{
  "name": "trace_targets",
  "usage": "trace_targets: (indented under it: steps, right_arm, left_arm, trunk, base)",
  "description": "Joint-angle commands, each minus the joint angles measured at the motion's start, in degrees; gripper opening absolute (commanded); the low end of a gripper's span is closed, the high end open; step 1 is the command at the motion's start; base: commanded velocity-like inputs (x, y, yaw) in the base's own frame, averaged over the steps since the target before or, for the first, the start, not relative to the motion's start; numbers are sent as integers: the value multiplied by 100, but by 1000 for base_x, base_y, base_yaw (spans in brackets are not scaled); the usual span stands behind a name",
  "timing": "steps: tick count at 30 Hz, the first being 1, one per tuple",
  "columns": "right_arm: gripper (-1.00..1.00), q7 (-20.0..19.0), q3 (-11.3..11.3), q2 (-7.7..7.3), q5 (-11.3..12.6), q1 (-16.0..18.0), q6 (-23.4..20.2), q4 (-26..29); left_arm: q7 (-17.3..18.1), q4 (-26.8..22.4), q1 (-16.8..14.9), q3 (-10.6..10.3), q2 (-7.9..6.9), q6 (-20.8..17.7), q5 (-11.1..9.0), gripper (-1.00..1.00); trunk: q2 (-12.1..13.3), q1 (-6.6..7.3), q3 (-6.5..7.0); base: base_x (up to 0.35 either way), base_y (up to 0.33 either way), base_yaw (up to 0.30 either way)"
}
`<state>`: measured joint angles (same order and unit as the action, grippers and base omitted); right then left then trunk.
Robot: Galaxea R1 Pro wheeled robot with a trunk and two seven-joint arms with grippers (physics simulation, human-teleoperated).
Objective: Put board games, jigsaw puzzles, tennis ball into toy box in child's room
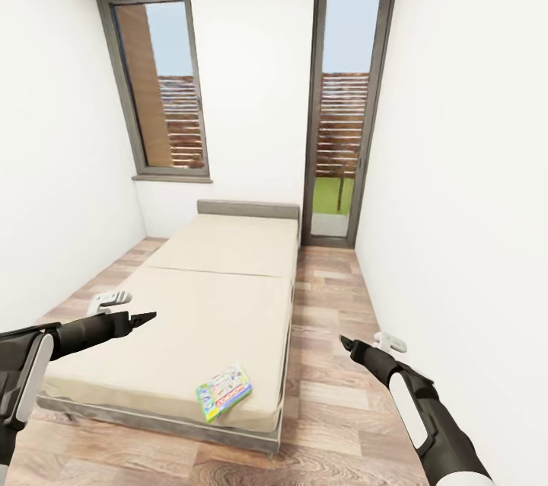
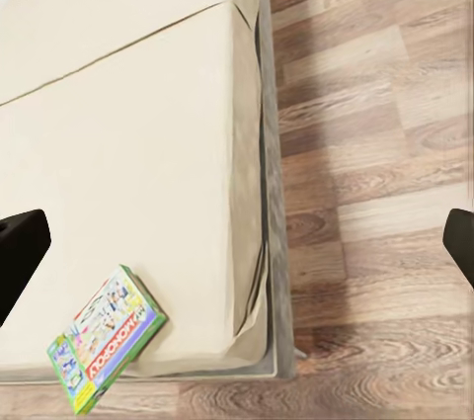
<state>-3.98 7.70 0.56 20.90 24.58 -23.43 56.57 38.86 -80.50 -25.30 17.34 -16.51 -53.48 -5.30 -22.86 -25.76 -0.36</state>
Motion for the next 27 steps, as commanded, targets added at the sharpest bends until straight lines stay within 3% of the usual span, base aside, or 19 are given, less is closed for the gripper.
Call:
trace_targets:
  steps: [1, 18, 27]
  right_arm:
    - [100, -24, 21, 6, 19, 3, -32, 4]
    - [100, -24, 17, 6, 9, 2, -29, -2]
    - [100, -32, -4, 13, 2, 2, -22, 11]
  left_arm:
    - [-17, -1, -1, 6, -1, -49, -53, 100]
    - [-19, -1, -1, 6, -1, -49, -50, 100]
    - [-19, -1, -1, 6, -1, -49, -50, 100]
  trunk:
    - [-6, -2, -9]
    - [-6, -2, -31]
    - [-6, -2, -31]
  base:
    - [0, 21, -210]
    - [0, 39, -261]
    - [0, 20, -57]
